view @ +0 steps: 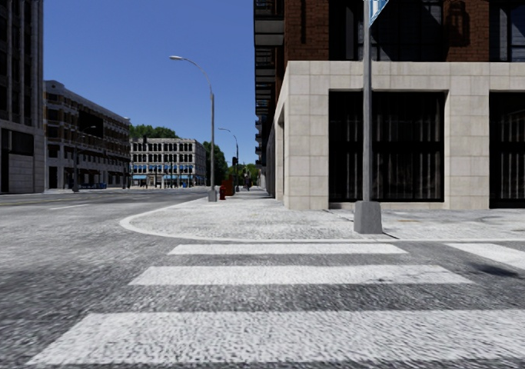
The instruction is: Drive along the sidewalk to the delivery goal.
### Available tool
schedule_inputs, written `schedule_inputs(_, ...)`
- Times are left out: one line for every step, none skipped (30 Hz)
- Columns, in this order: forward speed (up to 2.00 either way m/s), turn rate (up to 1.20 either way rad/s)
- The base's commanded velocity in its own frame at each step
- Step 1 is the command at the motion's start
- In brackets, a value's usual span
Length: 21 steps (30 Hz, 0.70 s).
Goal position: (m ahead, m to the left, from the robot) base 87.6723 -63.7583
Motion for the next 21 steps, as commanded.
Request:
schedule_inputs(2.0, 0.0)
schedule_inputs(2.0, 0.0)
schedule_inputs(2.0, 0.0)
schedule_inputs(2.0, 0.0)
schedule_inputs(2.0, 0.0)
schedule_inputs(2.0, 0.0)
schedule_inputs(2.0, 0.0)
schedule_inputs(2.0, 0.0)
schedule_inputs(2.0, 0.0)
schedule_inputs(2.0, 0.0)
schedule_inputs(2.0, 0.0)
schedule_inputs(2.0, 0.0)
schedule_inputs(2.0, 0.0)
schedule_inputs(2.0, 0.0)
schedule_inputs(2.0, 0.0)
schedule_inputs(2.0, 0.0)
schedule_inputs(2.0, 0.0)
schedule_inputs(2.0, 0.0)
schedule_inputs(2.0, 0.0)
schedule_inputs(2.0, 0.0)
schedule_inputs(2.0, 0.0)
